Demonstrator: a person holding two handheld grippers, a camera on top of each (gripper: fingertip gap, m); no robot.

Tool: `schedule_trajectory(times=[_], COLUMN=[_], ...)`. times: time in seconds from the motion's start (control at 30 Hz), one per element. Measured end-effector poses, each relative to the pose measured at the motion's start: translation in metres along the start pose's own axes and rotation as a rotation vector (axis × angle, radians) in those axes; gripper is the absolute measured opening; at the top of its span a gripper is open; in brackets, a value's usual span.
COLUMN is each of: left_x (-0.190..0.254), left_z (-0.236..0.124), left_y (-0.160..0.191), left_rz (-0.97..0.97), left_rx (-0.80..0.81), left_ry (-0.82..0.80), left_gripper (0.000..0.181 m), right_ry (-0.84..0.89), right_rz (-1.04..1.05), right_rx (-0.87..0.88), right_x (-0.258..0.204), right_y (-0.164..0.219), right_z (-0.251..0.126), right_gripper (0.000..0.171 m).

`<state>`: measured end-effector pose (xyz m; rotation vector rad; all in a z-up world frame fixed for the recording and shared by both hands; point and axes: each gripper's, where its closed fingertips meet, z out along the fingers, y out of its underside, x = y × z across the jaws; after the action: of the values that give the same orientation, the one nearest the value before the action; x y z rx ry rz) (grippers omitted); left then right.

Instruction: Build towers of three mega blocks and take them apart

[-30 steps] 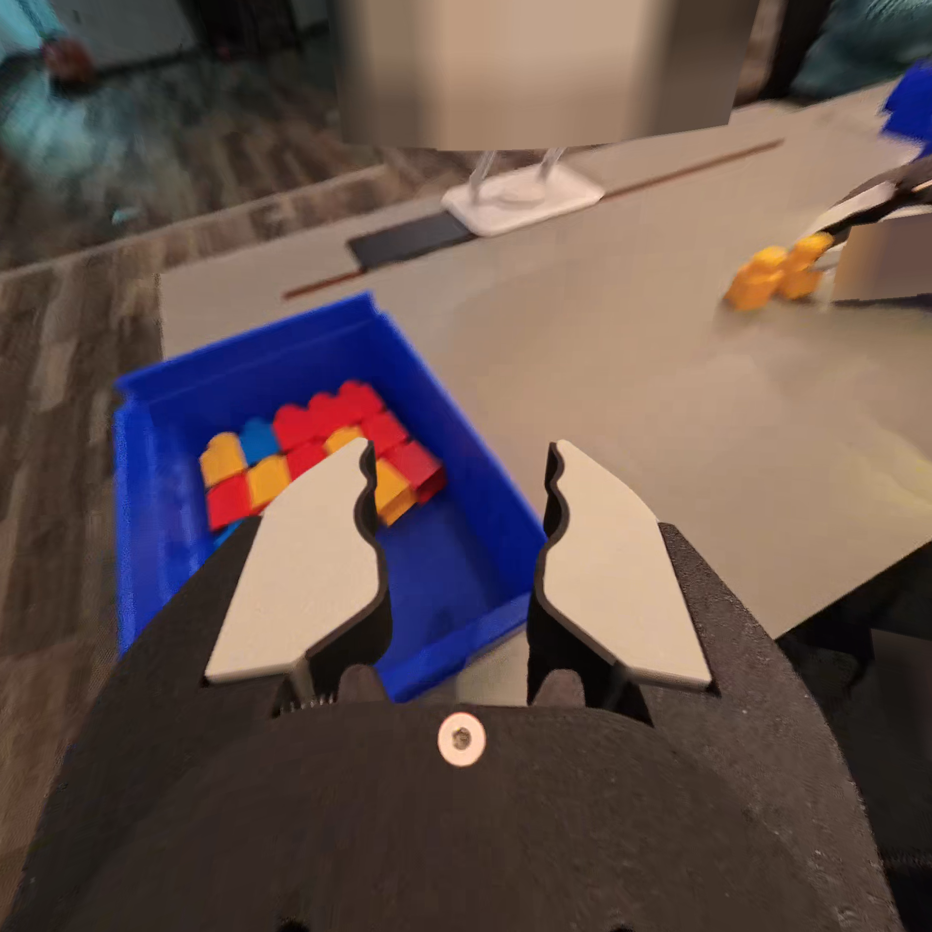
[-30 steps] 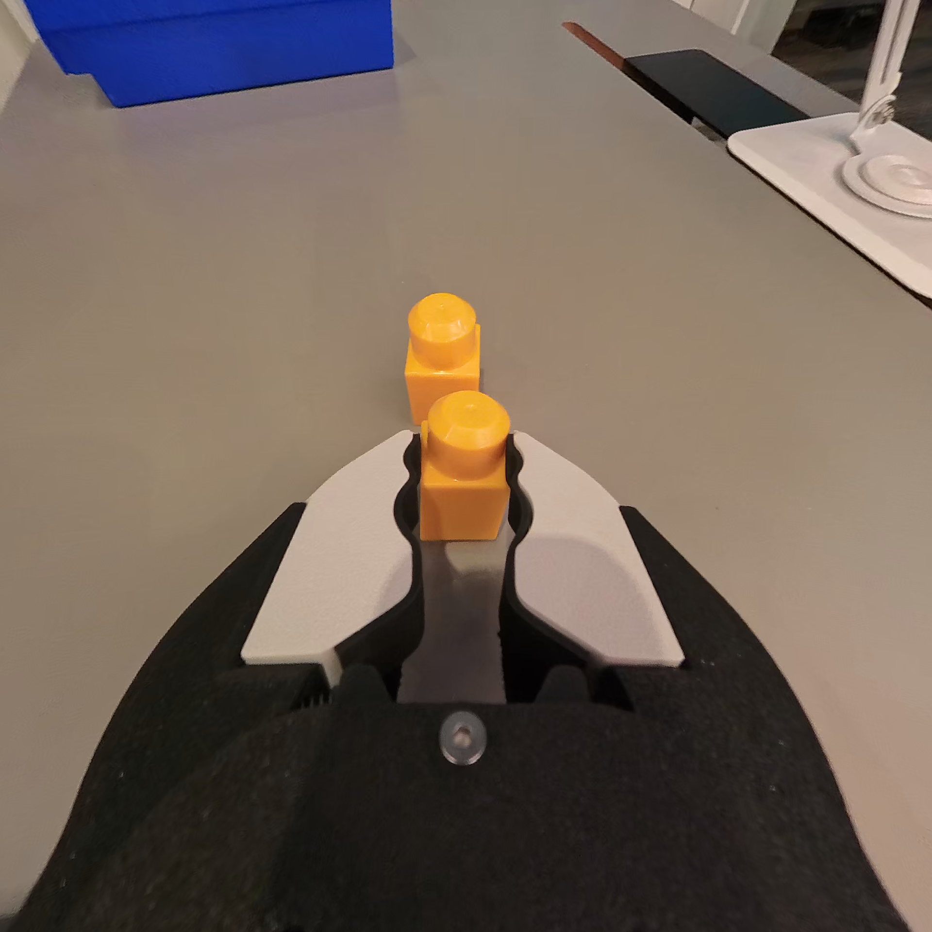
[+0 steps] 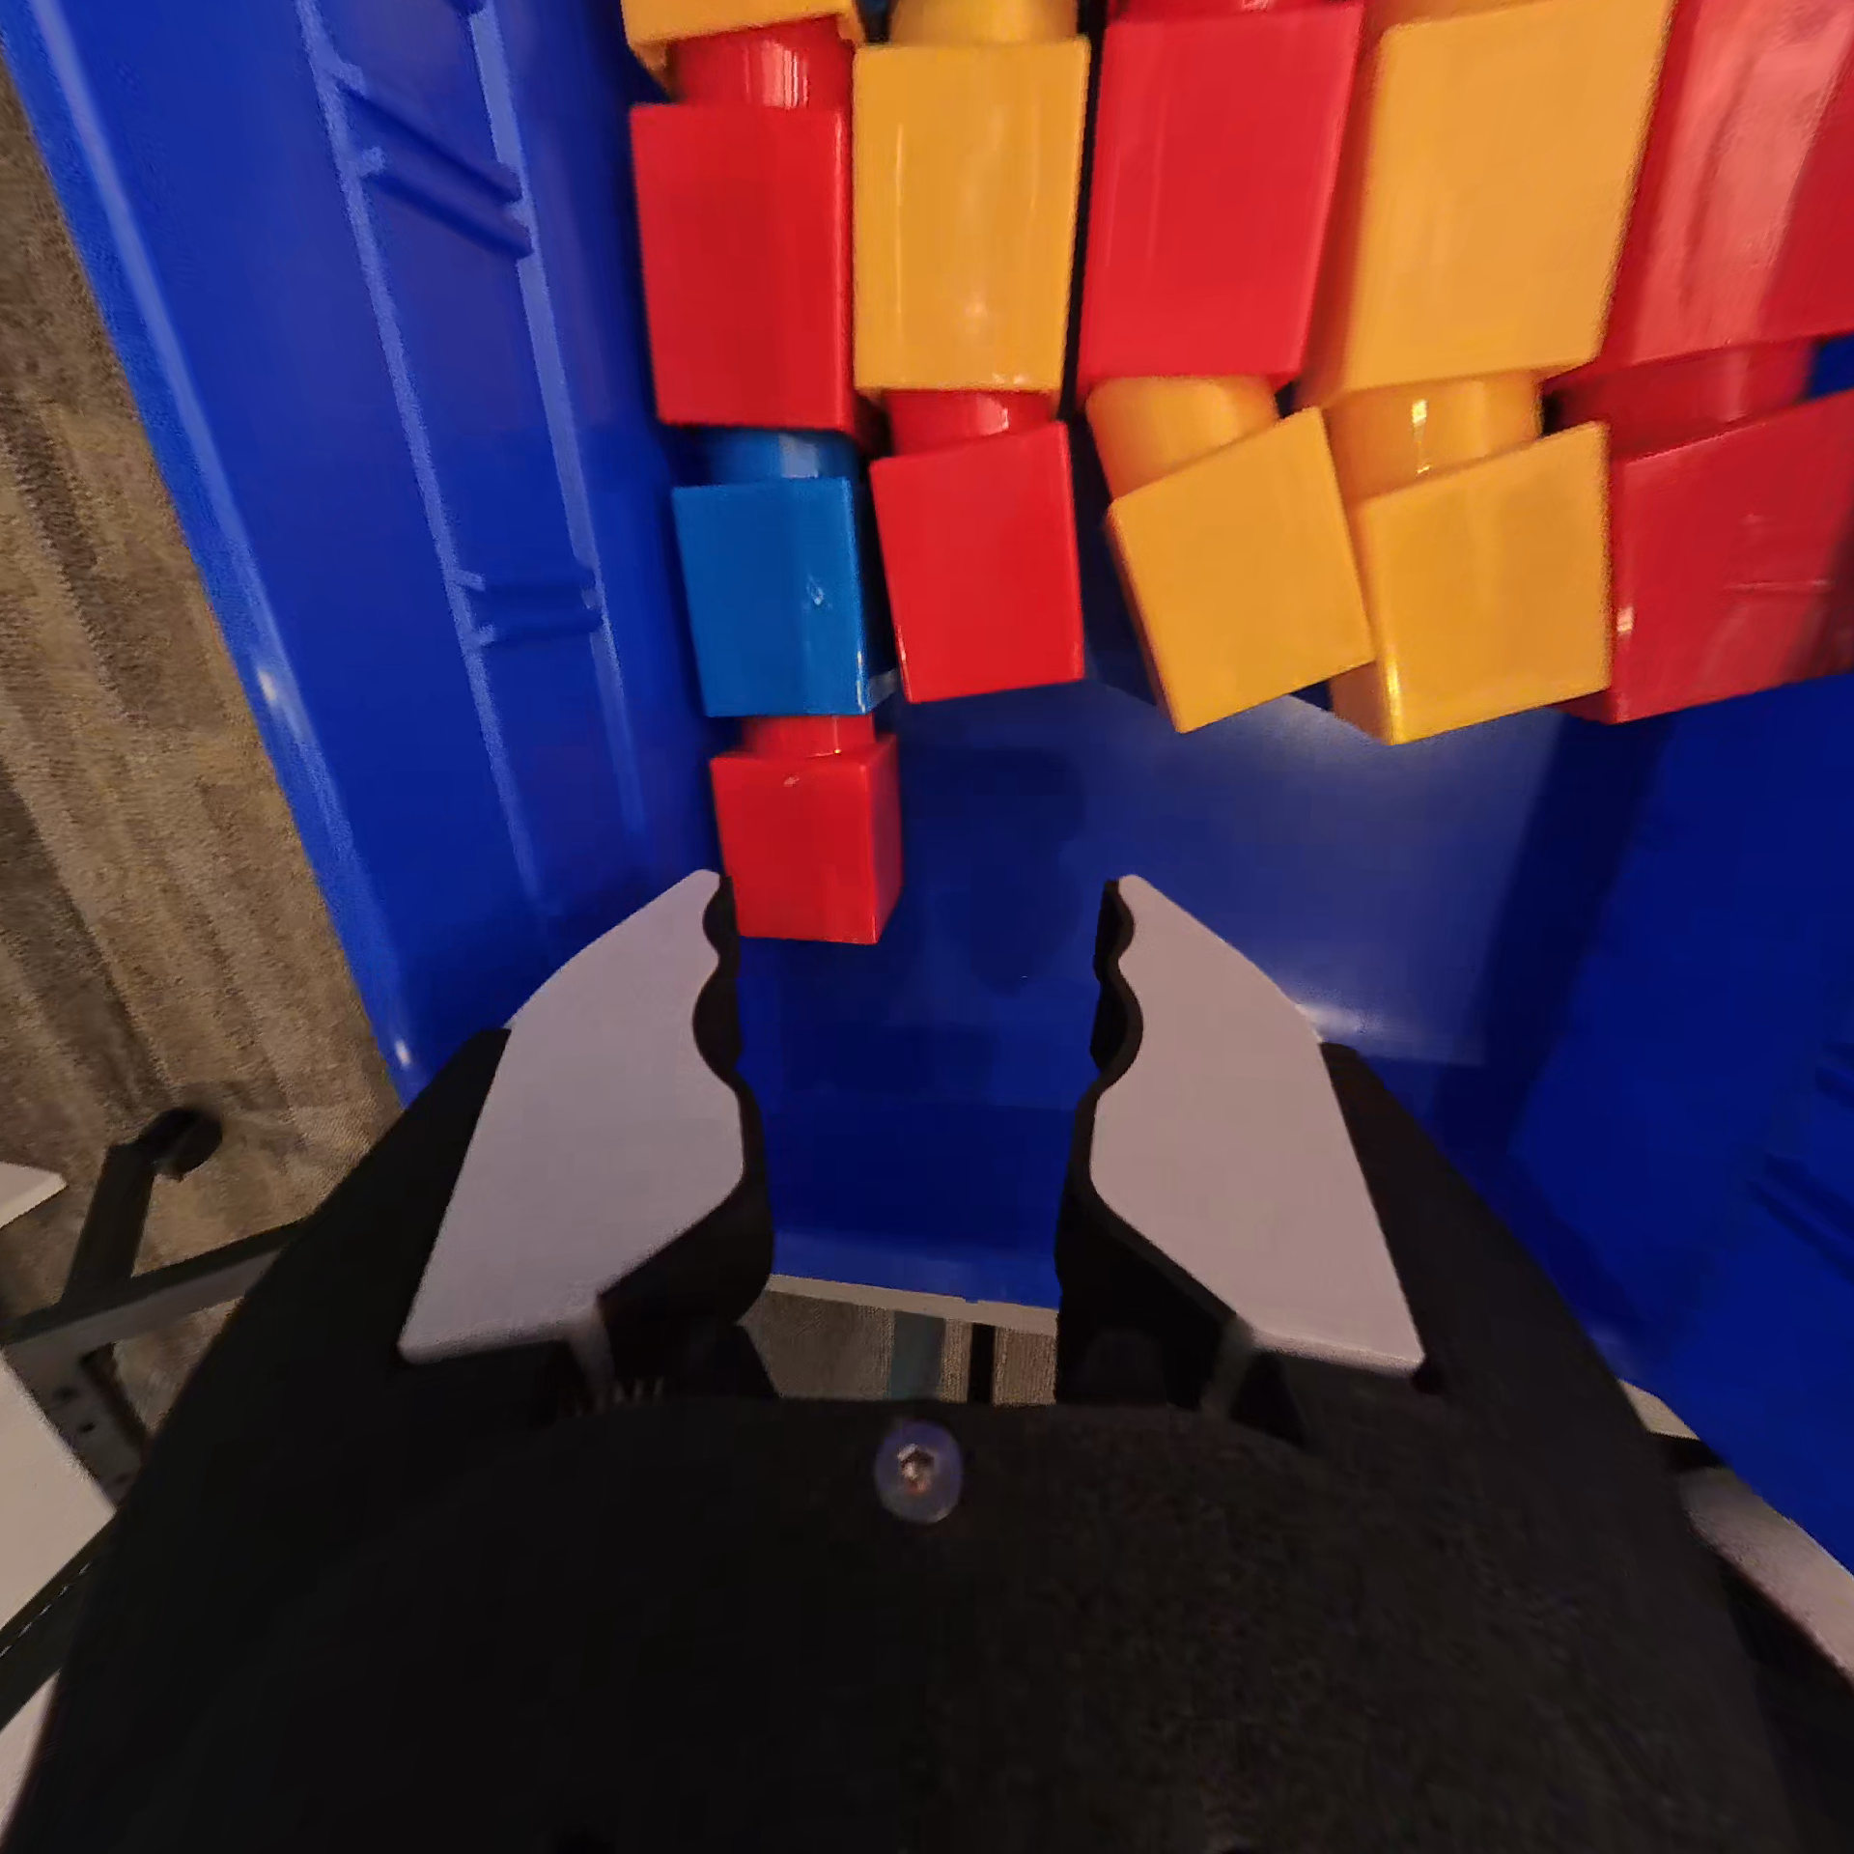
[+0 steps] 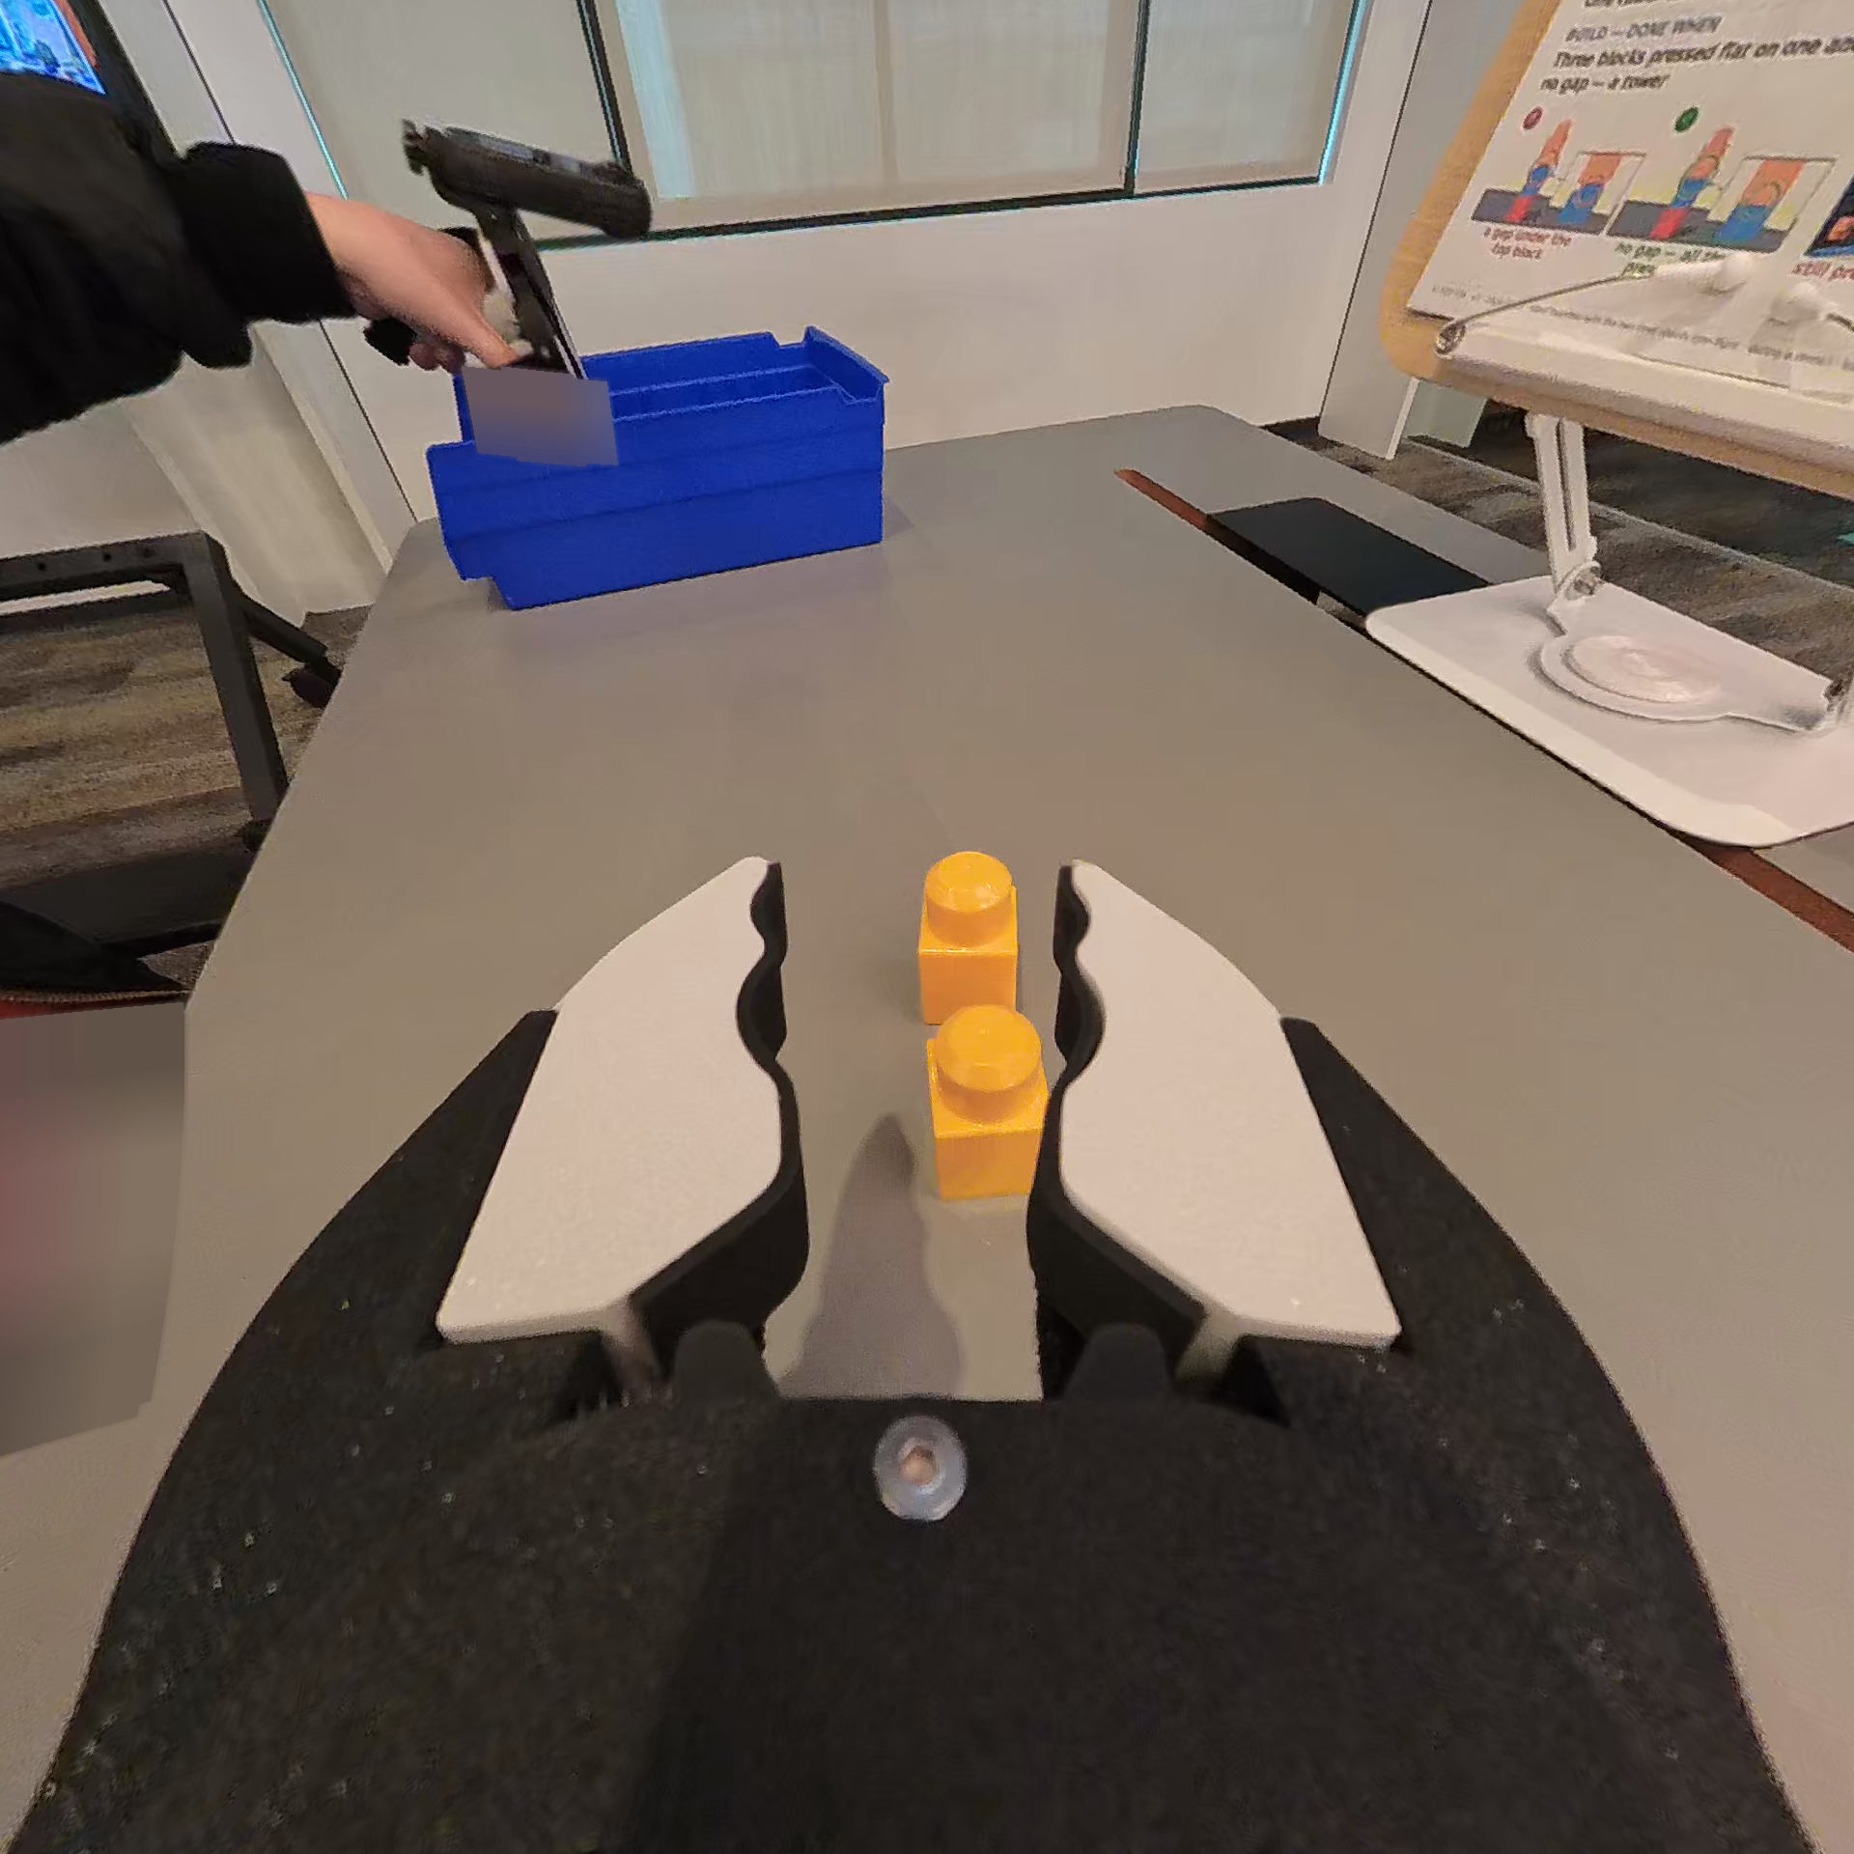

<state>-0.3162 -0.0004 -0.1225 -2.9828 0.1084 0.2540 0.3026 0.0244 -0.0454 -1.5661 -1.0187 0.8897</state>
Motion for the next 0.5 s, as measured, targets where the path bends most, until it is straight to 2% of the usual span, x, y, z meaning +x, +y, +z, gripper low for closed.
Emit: schedule_trajectory(times=[0.23,0.33,0.5], left_x=[0.011,0.018,0.006], left_z=[0.010,0.007,-0.001], left_y=[0.010,0.015,-0.002], left_rz=[0.006,0.043,-0.008], left_rx=[-0.008,-0.019,0.054], left_ry=[0.032,0.038,0.009], left_gripper=[0.073,0.069,0.069], right_ry=[-0.021,-0.022,-0.024], right_rz=[-0.002,0.007,0.016], right_rx=[0.014,0.024,0.030], right_x=[-0.003,-0.001,0.000], right_y=[-0.004,-0.003,-0.003], right_z=[0.001,0.002,0.006], right_gripper=[0.050,0.050,0.050])
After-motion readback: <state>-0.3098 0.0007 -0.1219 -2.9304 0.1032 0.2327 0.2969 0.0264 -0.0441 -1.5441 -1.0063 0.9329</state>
